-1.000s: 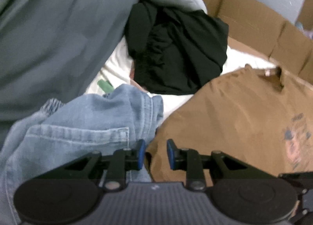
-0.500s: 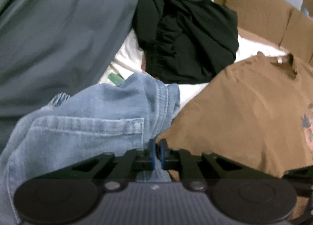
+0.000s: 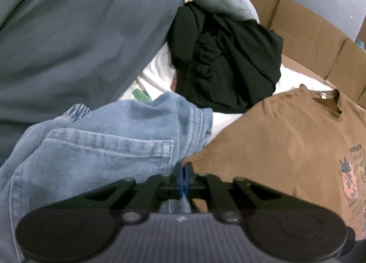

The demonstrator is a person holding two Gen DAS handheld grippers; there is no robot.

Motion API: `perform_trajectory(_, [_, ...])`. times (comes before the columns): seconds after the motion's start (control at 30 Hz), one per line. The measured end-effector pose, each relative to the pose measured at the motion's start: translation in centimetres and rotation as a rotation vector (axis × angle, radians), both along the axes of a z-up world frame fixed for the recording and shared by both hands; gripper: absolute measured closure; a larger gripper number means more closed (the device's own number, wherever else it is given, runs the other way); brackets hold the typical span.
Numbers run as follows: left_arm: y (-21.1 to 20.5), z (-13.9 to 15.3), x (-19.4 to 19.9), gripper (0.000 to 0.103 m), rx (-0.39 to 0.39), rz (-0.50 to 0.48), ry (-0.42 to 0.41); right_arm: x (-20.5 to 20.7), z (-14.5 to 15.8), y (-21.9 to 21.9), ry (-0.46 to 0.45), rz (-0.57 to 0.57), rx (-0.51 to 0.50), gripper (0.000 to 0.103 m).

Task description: Fold clothes

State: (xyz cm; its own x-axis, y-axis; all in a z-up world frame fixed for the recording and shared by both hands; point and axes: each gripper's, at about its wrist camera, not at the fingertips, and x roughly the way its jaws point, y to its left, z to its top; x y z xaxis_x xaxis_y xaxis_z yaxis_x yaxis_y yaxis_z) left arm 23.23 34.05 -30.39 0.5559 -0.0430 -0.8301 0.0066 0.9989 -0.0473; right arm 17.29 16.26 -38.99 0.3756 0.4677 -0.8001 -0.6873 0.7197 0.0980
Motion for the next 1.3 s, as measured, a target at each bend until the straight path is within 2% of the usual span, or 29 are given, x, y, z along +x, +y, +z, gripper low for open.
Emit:
perform_trajectory(0.07, [0.0,0.1,-0.1,0.101,0.002,-0.003,-0.006,-0.1,0.0,0.1,-0.007,-0.002,-0.002,0.054])
perform_trajectory(0.1, [0.1,0.1,-0.2,0.101,-0.002,-0.001,-0.011,0.1,0.1,-0.1,0.001,-0.016,0.010,0.062])
perform_trajectory(0.13, [0.2,0.2,-0.2,0.101,-0.007,0.002,-0.015,0.3,0.2,-0.4,0.011,-0.031,0.023,0.077])
perform_trajectory(0.2, [0.4,0.2,-0.4,0.101,-0.018,0.010,-0.022,0.6,0.4,-0.8,0.030,-0.061,0.048,0.090])
perform_trajectory(0.4, [0.2,0.8,-0.4,0.101,-0.008,0.006,-0.043,0.0,0.9,-0.5,0.020,-0.076,0.088,0.095])
perform_trajectory(0.7, [0.5,1.8,0.6,0.101,0.010,-0.001,-0.079,1.5,0.9,0.1,0.114,-0.189,0.206,0.095])
perform_trajectory(0.9, [0.3,1.7,0.5,0.099,0.034,-0.013,-0.060,1.6,0.5,0.2,0.144,-0.159,0.212,0.082])
perform_trajectory(0.97, [0.2,1.8,0.3,0.098,0.041,-0.017,-0.046,1.4,0.7,-0.5,0.169,-0.145,0.245,0.072])
perform_trajectory(1.0, [0.2,1.9,0.2,0.098,0.045,-0.017,-0.038,1.2,0.8,-0.9,0.185,-0.136,0.270,0.060])
perform_trajectory(1.13, [-0.2,2.9,-0.8,0.091,0.082,0.002,-0.053,0.2,1.6,-2.1,0.205,-0.109,0.329,0.059])
perform_trajectory(1.3, [-1.1,4.5,-1.7,0.090,0.053,-0.008,-0.092,-0.3,2.8,-3.6,0.204,-0.139,0.364,0.059])
